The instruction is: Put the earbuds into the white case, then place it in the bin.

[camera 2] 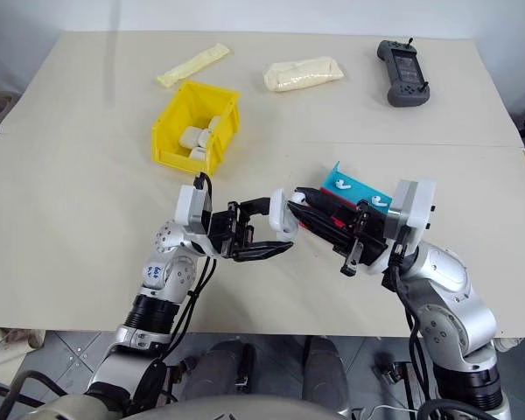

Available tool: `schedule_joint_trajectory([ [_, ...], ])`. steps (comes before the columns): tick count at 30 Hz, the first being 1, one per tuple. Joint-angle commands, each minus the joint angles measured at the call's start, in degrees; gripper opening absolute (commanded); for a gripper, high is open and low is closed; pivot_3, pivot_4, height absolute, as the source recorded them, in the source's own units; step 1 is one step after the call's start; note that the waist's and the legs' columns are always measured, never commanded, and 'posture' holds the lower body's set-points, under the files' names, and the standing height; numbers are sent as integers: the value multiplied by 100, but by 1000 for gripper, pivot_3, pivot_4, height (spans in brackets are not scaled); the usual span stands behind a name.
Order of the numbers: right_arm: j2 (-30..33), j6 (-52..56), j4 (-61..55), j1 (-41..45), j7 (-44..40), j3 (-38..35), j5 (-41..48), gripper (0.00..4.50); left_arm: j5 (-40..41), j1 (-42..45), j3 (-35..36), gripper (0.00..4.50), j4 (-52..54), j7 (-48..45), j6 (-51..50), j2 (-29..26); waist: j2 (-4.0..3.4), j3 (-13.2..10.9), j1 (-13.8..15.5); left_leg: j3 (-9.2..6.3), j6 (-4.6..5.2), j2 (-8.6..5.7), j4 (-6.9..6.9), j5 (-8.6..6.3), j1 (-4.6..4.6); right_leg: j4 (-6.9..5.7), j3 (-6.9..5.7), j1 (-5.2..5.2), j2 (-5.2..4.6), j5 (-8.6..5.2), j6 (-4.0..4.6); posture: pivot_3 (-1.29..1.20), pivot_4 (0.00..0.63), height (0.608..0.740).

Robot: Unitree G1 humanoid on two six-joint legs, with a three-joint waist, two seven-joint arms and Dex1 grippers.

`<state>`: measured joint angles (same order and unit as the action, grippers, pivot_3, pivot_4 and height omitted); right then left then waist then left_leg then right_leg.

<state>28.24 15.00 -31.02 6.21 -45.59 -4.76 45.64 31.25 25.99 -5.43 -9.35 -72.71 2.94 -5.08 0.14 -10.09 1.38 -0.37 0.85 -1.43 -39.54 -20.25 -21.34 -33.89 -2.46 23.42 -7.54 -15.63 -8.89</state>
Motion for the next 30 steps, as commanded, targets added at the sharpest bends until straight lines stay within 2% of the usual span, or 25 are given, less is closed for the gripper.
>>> schedule_joint_trajectory([
  [1,-98,-90,46,123,-30,33,-74,503,189,99,137,2755,273,48,61,12,0,0,0,0,0,0,0,0,0,1,0,0,0,0,0,0,150,740],
  [14,-370,45,251,460,14,381,-350,503,185,53,104,2755,356,15,-7,-18,0,0,-3,0,0,0,0,0,0,0,0,0,-1,0,0,0,150,740],
  [20,-192,233,286,353,-18,420,-384,503,202,145,177,2755,289,97,31,38,0,0,-1,0,0,0,0,0,0,0,0,0,0,0,0,0,150,740],
  [27,73,832,224,296,3,310,86,503,189,198,227,2755,215,143,115,84,0,0,-2,0,0,0,0,0,0,0,0,0,0,0,0,0,150,740],
  [29,127,967,197,336,-4,261,261,1209,182,202,224,2755,207,141,124,88,0,0,-1,0,0,3,0,0,0,0,0,0,-1,0,0,0,150,740],
  [30,151,1007,188,355,-22,240,323,1356,178,206,222,2755,200,142,129,92,0,0,-1,-1,0,4,0,0,0,0,0,0,-1,0,0,0,150,740],
])
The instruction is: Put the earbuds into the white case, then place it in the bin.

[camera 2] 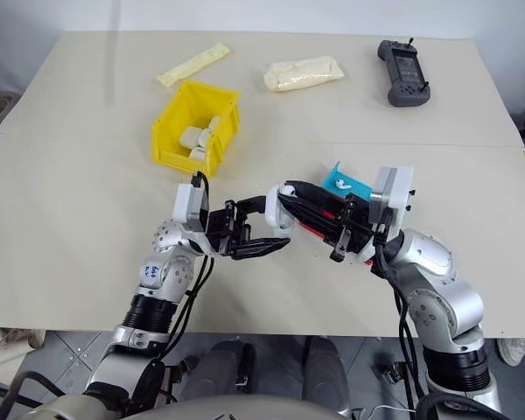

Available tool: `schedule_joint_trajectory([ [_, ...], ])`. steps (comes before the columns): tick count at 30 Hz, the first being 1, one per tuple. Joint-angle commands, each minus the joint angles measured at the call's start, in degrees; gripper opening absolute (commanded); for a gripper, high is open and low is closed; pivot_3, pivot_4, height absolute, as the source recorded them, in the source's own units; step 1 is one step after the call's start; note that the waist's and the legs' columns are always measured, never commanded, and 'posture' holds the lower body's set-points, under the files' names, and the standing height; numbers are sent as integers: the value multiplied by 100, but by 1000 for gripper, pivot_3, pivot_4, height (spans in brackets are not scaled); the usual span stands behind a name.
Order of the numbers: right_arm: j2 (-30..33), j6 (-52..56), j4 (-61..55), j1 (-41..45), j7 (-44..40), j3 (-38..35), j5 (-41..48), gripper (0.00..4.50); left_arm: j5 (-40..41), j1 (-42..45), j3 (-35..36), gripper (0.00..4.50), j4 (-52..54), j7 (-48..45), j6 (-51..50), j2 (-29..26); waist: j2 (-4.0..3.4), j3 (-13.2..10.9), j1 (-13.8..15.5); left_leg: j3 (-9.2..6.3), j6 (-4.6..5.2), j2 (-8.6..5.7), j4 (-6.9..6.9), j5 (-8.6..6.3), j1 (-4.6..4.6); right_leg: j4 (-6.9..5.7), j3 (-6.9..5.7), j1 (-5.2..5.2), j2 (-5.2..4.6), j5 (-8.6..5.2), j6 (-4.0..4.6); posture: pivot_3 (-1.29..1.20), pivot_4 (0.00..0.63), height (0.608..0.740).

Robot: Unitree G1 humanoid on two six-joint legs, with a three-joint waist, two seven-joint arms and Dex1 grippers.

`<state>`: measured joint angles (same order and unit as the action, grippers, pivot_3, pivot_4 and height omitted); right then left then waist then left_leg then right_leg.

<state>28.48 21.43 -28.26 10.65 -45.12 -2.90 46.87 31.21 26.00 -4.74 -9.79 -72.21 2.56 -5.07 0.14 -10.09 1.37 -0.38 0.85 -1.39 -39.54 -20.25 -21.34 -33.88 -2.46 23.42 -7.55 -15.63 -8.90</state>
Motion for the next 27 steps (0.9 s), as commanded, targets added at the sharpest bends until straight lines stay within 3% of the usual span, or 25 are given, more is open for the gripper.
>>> schedule_joint_trajectory([
  [1,139,365,-90,-68,-75,36,209,1610,179,205,156,2755,243,88,166,93,0,0,0,0,0,5,0,0,0,0,0,0,0,0,0,0,150,740],
  [10,342,357,-38,-35,-242,-361,263,4444,133,170,154,2755,236,16,173,117,0,0,14,0,1,0,-1,0,-1,0,0,-1,-2,0,0,0,150,740],
  [14,612,273,-39,-303,-340,-844,259,4444,119,136,158,2755,233,-10,173,74,0,0,13,0,1,-3,-1,0,-1,1,0,-1,-1,0,0,0,150,740],
  [18,1146,-311,107,-1382,-905,-1835,-289,4444,140,-32,200,2755,252,-195,141,-184,0,0,55,-4,4,-14,-1,-1,-5,4,-3,-3,-3,0,0,0,150,740],
  [23,1237,-1421,842,-2449,-1470,-2674,-1095,4444,181,-210,219,2755,277,-407,124,-458,0,0,23,7,9,-14,-1,-4,0,5,-1,-9,-3,1,-3,0,150,740],
  [27,1219,-1965,1627,-2624,-1560,-3136,-1349,4444,168,-283,180,2755,277,-504,187,-510,0,0,6,11,10,-10,-1,-3,14,3,1,-18,-1,1,-3,0,150,740],
])
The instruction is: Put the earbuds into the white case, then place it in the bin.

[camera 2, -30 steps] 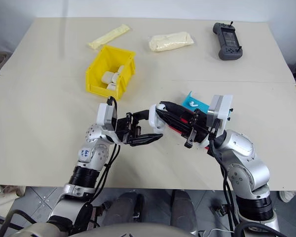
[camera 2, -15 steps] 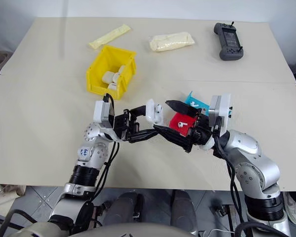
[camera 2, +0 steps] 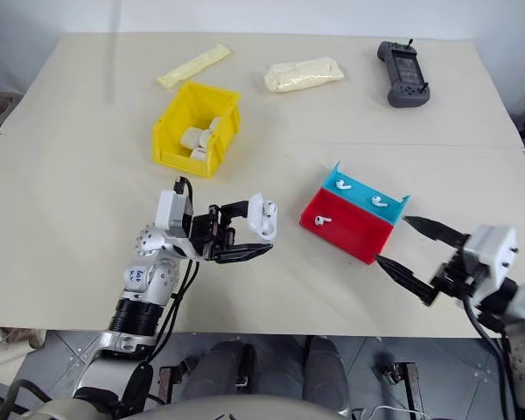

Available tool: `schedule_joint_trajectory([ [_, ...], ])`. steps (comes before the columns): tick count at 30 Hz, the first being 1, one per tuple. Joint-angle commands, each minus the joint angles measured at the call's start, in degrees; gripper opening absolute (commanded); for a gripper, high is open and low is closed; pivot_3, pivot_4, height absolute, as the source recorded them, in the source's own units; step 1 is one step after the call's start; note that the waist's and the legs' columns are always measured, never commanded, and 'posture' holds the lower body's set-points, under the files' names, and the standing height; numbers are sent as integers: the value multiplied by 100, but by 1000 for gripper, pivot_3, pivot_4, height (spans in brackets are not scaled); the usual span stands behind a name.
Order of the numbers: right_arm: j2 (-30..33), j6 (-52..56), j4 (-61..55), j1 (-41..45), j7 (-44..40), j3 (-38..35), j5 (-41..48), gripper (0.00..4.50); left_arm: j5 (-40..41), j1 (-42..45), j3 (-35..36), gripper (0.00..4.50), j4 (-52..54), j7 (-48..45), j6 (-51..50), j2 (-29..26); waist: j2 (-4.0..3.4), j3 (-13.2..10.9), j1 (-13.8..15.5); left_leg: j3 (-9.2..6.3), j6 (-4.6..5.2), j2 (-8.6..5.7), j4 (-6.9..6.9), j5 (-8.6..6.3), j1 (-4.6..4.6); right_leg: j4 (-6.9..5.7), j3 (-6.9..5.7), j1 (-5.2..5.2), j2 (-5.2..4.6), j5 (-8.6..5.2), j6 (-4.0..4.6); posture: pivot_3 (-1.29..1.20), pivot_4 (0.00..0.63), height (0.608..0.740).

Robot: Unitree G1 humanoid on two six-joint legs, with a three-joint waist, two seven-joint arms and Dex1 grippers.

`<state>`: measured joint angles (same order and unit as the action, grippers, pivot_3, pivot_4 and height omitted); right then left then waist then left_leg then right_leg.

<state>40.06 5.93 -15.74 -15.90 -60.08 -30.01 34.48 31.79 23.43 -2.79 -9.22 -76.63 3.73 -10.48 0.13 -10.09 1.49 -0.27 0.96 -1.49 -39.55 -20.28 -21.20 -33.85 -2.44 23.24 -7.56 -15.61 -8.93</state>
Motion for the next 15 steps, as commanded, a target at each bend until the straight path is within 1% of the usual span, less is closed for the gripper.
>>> schedule_joint_trajectory([
  [1,102,-484,555,44,-94,-479,-158,4444,101,-28,-27,2755,220,-64,94,44,0,0,-7,1,0,1,0,0,2,-1,2,0,0,0,0,0,150,740],
  [6,492,-725,1268,552,-316,-405,-326,4444,51,-57,-80,2755,246,-40,189,125,-2,1,-14,1,-1,12,0,0,3,0,2,0,-1,0,0,0,150,740],
  [8,814,-421,1425,1202,-351,-96,-290,4444,30,-99,-111,2755,267,-12,230,162,-3,1,-23,1,-2,18,0,1,3,0,2,0,-1,0,0,0,150,740],
  [10,1137,205,1556,1941,-217,206,-177,4444,1,-119,-132,2755,268,34,283,210,-11,1,-63,11,-2,19,-2,1,4,0,4,1,-3,0,0,0,150,740],
  [12,1557,579,1810,2550,-402,761,-500,4444,21,-92,-94,2755,236,189,269,308,-20,0,-57,8,-3,28,-4,2,4,1,3,3,-8,0,0,0,150,740],
  [14,2002,1009,2278,3533,-651,1865,-1386,4444,6,-47,-102,2755,174,242,292,380,-18,-1,36,-2,-9,28,-1,5,0,0,-5,6,-3,0,1,0,150,740],
  [15,2110,1112,2484,3909,-723,2256,-1721,4444,-8,-20,-116,2755,136,250,311,400,-26,-3,3,-14,-16,28,-2,7,-13,2,-39,-3,2,-6,13,0,150,740],
])
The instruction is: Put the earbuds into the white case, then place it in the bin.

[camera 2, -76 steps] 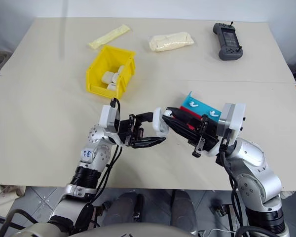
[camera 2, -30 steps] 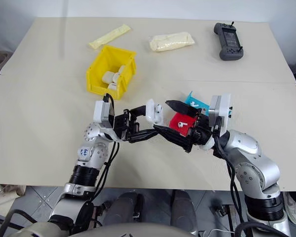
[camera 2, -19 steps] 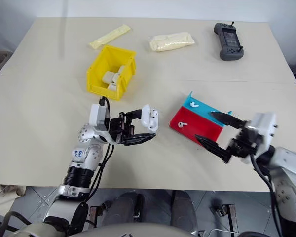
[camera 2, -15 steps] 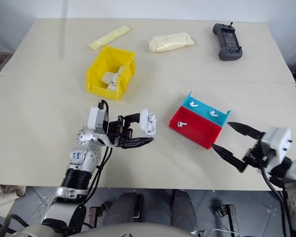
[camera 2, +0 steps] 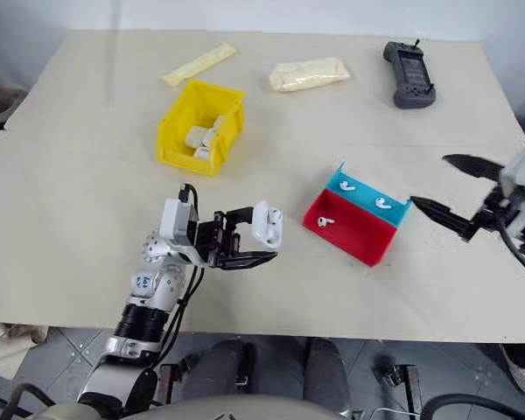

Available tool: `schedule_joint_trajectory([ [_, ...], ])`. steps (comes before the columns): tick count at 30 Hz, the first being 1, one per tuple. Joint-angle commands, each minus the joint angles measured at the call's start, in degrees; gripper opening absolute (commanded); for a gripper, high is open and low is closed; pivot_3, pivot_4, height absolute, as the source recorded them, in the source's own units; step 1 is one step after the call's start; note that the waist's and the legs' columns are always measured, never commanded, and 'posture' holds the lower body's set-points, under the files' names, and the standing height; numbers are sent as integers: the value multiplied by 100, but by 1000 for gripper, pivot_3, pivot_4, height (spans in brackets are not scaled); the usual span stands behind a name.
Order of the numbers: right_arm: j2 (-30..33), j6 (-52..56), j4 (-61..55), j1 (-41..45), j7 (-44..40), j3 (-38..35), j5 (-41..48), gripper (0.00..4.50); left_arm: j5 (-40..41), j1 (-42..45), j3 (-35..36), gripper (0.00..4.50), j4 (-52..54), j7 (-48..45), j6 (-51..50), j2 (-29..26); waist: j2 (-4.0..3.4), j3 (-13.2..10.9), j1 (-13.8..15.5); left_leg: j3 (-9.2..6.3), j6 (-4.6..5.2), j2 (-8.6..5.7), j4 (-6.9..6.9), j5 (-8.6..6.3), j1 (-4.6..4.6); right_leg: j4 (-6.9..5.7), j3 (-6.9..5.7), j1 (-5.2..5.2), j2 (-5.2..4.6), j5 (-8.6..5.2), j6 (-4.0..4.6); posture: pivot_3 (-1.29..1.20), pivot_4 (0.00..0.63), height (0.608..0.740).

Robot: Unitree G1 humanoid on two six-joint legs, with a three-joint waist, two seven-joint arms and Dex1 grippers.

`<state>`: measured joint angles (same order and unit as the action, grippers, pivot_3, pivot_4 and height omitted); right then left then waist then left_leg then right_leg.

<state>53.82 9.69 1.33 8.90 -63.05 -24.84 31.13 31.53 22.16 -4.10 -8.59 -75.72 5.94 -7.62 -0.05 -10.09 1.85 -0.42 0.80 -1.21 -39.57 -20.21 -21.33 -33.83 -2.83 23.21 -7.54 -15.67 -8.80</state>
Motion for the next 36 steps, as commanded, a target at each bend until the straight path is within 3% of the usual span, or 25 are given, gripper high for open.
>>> schedule_joint_trajectory([
  [1,699,713,1194,2025,-567,2170,-1733,4444,1,127,4,2755,41,158,125,134,-20,-1,-54,5,2,-4,-12,-4,-3,-4,8,9,-16,3,-6,0,150,740],
  [5,334,229,2839,3809,-883,3402,-2889,4444,-45,139,-11,2755,-10,190,228,204,-20,-2,-86,23,18,-22,-16,0,-6,20,14,17,-31,14,-22,0,150,740],
  [8,18,-173,3705,4502,-1039,3853,-3372,4444,-78,104,-20,2755,8,250,294,228,-19,-2,-71,18,8,-22,-5,0,-13,10,8,24,-18,15,-18,0,150,740],
  [15,-361,-1060,4778,5135,-1507,4441,-4089,4444,-105,-46,-15,2755,125,431,402,196,-19,-2,-67,24,7,-23,-7,0,-26,16,3,28,-23,16,-18,0,150,740],
  [22,-673,-1423,5262,5395,-1661,4507,-4381,4444,-114,-116,-60,2755,193,510,419,196,-20,-2,-103,25,-1,-19,-21,3,-23,0,3,28,-14,19,-14,0,150,740],
  [25,-771,-1541,5370,5431,-1722,4540,-4506,3857,-121,-106,-79,2755,194,536,435,202,-20,-2,-123,21,-2,-18,-20,3,-23,1,3,28,-14,19,-14,0,150,740],
  [31,-875,-1749,5606,5549,-1675,4624,-4776,1882,-130,-82,-110,2755,210,561,451,215,-20,-2,-173,15,-2,-19,-21,2,-23,2,3,27,-15,19,-14,0,150,740],
  [36,-980,-1850,5790,5668,-1611,4627,-4882,1882,-125,-50,-109,2755,203,584,464,202,-21,-2,-201,14,-3,-17,-20,2,-22,1,3,28,-13,19,-14,0,150,740],
])
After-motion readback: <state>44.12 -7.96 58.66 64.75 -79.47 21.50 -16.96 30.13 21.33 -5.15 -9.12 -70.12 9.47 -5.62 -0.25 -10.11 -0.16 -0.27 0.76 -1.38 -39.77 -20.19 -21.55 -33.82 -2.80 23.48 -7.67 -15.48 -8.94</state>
